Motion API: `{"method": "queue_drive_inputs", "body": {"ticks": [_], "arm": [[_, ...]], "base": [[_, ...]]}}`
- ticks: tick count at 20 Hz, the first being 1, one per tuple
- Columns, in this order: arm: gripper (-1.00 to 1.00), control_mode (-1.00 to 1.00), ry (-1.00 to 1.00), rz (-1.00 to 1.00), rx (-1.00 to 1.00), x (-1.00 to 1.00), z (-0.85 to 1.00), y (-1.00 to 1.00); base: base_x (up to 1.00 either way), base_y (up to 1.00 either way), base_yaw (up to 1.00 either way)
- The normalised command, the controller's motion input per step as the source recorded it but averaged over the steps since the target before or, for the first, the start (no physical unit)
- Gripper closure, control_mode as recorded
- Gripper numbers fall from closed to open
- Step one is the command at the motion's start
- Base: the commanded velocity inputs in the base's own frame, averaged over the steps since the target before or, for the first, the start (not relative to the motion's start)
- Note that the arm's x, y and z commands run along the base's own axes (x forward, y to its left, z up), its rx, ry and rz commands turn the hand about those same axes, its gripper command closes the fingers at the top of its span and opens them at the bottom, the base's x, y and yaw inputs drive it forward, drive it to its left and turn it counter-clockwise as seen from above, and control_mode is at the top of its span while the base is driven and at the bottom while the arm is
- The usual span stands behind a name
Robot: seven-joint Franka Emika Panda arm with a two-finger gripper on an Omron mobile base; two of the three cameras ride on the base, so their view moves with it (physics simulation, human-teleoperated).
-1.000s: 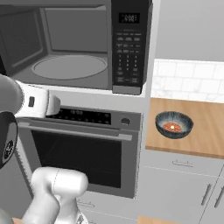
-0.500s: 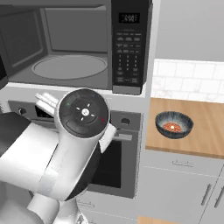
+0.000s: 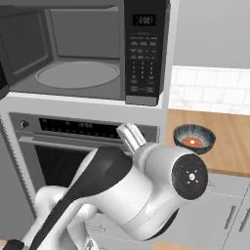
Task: Open the microwave, place the bowl with waffle inside the microwave, then close the microwave door and turn it on.
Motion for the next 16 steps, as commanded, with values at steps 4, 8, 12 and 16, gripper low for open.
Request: {"method": "queue_drive_inputs", "body": {"ticks": [4,8,12,16], "arm": [[-1.0,-1.0,0.3,-0.11,0.02,0.72,-0.25,-0.96],[-1.0,-1.0,0.13,0.04,0.0,0.73,-0.43,-0.83],[-1.0,-1.0,0.09,0.16,0.0,0.81,-0.76,-0.55],[-1.0,-1.0,0.07,0.14,0.03,0.83,-0.61,-0.32]], "base": [[0.0,0.0,0.0],[0.0,0.0,0.0],[0.0,0.0,0.0],[0.0,0.0,0.0]]}}
